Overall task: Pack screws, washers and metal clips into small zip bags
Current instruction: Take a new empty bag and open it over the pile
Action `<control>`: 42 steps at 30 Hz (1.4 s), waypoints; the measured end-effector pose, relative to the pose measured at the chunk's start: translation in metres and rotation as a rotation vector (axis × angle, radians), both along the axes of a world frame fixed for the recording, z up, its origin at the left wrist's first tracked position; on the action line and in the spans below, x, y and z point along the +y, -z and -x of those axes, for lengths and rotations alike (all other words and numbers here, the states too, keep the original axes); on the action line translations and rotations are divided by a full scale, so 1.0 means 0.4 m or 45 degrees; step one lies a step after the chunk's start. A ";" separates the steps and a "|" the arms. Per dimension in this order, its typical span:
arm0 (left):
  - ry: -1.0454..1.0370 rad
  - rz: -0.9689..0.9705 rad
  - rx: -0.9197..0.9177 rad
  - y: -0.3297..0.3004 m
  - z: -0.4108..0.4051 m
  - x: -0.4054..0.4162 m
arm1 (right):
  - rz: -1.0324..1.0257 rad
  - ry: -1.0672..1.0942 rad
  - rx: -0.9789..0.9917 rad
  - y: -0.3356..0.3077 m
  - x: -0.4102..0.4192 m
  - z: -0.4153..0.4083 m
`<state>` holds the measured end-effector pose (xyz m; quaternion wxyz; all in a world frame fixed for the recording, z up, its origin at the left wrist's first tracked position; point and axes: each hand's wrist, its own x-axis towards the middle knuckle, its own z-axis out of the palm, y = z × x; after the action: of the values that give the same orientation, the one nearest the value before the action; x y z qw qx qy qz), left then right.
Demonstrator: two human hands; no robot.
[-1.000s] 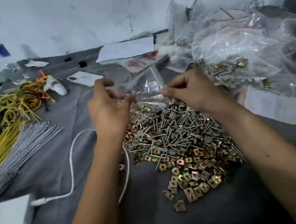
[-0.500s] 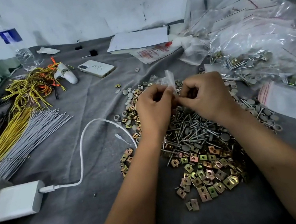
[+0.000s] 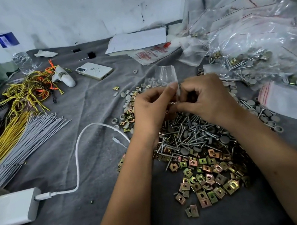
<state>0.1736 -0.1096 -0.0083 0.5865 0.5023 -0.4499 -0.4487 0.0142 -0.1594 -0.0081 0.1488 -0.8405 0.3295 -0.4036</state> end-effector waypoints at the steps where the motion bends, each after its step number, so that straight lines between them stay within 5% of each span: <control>1: 0.013 0.009 -0.017 -0.001 0.000 0.001 | 0.009 0.005 0.017 0.002 -0.003 0.001; 15: -0.140 0.041 0.106 0.019 0.001 -0.014 | -0.097 -0.028 -0.084 -0.011 0.020 -0.012; 25: 0.235 0.027 0.344 -0.006 -0.002 0.003 | -0.467 -0.293 -0.263 0.004 0.012 -0.010; 34: 0.298 -0.004 0.434 -0.009 -0.013 0.001 | -0.780 -0.537 -0.610 0.008 0.010 -0.005; 38: 0.252 0.025 0.470 -0.004 -0.014 -0.005 | -0.660 -0.360 -0.586 0.007 0.013 -0.003; 42: 0.105 0.061 0.162 0.002 -0.008 -0.005 | -0.375 -0.215 -0.345 -0.002 0.030 -0.008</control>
<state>0.1770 -0.1115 -0.0090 0.6068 0.4395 -0.4428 -0.4926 0.0173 -0.1474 -0.0074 0.3461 -0.7724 0.2903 -0.4464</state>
